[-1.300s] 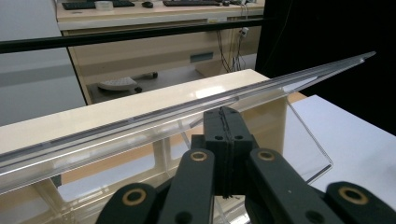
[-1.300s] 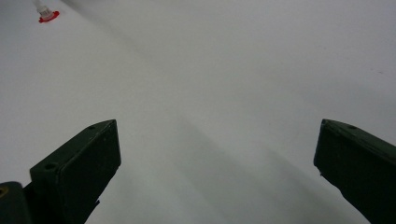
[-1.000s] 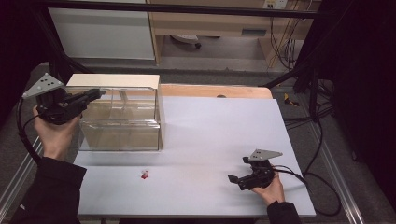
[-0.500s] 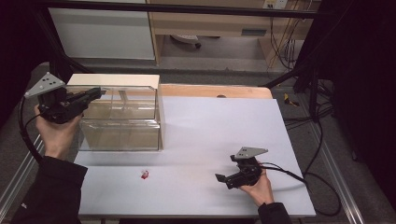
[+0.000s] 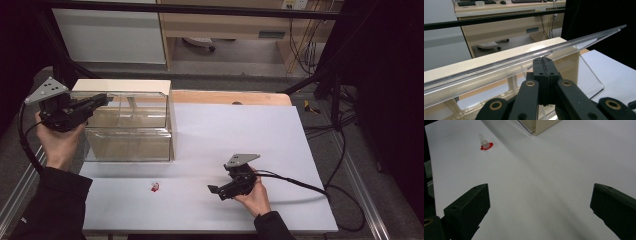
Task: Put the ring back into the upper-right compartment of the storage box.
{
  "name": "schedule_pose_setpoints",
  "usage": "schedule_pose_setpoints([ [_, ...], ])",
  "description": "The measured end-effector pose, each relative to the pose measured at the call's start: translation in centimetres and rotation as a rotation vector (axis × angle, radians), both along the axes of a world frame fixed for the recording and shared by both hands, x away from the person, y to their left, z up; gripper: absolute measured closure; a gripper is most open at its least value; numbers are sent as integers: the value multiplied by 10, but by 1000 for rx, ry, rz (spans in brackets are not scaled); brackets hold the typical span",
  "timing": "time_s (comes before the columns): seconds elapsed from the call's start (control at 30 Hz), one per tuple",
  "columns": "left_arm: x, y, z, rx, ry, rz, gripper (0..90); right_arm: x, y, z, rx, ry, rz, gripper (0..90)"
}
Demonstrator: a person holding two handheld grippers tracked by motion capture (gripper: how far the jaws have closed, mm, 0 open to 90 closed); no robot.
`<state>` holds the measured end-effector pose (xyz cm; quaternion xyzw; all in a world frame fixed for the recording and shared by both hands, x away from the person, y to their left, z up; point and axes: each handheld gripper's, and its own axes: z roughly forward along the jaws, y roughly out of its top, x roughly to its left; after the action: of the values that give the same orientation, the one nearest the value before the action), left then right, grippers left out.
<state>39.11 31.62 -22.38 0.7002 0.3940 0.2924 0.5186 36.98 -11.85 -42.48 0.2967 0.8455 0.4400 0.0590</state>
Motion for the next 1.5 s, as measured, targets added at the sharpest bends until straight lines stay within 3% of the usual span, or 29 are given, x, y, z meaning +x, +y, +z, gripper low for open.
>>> schedule_pose_setpoints([
  [1.0,2,0,0,13,9,-1,900,11,89,8,27,12,88,85],
  [1.5,3,0,0,15,12,-2,900,12,138,1,-1,24,194,319],
])
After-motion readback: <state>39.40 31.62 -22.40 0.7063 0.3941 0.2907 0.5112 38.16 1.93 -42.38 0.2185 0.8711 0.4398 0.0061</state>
